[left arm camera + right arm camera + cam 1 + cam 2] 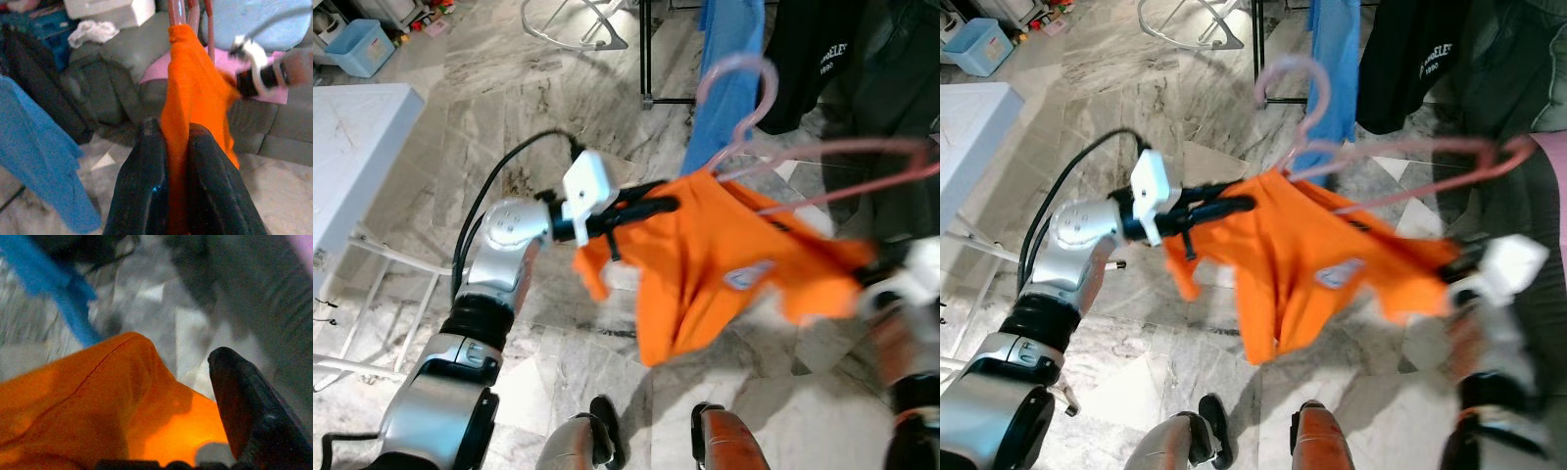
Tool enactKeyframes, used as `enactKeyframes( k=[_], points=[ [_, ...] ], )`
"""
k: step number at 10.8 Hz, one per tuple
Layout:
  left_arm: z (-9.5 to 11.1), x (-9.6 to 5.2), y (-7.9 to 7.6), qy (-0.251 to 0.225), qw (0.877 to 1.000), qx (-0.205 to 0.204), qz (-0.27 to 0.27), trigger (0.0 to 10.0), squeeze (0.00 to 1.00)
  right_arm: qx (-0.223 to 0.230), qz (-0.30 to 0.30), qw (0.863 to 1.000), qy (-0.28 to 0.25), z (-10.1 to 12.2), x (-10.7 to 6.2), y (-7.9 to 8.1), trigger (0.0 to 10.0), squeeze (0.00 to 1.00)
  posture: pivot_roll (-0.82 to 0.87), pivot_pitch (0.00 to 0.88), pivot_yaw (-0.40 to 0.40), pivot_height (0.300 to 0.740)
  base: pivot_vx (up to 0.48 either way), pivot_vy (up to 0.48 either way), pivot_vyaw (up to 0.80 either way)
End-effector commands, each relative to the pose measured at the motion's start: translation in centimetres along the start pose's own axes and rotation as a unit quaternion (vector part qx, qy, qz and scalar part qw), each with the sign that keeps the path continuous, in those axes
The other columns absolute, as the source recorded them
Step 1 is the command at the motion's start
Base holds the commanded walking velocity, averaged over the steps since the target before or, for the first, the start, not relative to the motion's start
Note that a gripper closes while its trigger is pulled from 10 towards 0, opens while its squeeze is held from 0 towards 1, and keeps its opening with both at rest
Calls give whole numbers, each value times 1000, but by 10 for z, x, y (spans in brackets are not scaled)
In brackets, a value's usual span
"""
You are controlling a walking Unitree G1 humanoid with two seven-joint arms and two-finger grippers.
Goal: Hang hanger
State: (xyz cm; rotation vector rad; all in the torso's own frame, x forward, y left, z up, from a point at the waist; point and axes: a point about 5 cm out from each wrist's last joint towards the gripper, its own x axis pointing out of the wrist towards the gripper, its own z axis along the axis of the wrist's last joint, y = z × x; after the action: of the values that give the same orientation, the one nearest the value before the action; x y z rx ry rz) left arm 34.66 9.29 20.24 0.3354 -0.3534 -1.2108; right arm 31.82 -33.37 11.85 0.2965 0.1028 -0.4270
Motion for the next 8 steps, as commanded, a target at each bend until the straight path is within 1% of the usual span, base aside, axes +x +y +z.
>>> enactKeyframes(
  k=[1, 2, 4, 5, 6, 7, 8],
  points=[
    [-4, -22, 10, 2, 999, 2, 50, 0, 0, 13, -45, 999, -19, 11, -2, -19, 0, 0, -302, 261, 148, 740, 0, 0, 0],
    [-20, -34, -1, 30, 999, -11, 42, 0, 0, 19, -48, 996, -69, 47, 3, -20, 0, 0, -310, 261, 148, 740, 0, 0, 0],
    [-31, -39, -9, 33, 998, -29, 47, 0, 0, 26, -39, 994, -95, 71, 7, -16, 0, 0, -309, 260, 144, 740, 0, 0, 0],
    [-35, -38, -19, 29, 998, -42, 33, 0, 0, 17, -34, 995, -96, 78, 10, -12, 0, 0, -307, 259, 137, 740, 0, 0, 0],
    [-41, -41, -27, 41, 998, -45, 19, 0, 0, 13, -24, 995, -97, 83, 13, -5, 0, 0, -304, 259, 135, 740, 0, 0, 0],
    [-49, -43, -32, 55, 997, -52, 13, 0, 0, 12, -6, 994, -105, 91, 15, 7, 0, 0, -303, 258, 133, 740, 0, 0, 0],
    [-53, -44, -36, 66, 996, -54, 9, 0, 0, 12, 5, 994, -111, 96, 16, 15, 0, 0, -303, 256, 132, 740, 0, 0, 0]
  ],
)
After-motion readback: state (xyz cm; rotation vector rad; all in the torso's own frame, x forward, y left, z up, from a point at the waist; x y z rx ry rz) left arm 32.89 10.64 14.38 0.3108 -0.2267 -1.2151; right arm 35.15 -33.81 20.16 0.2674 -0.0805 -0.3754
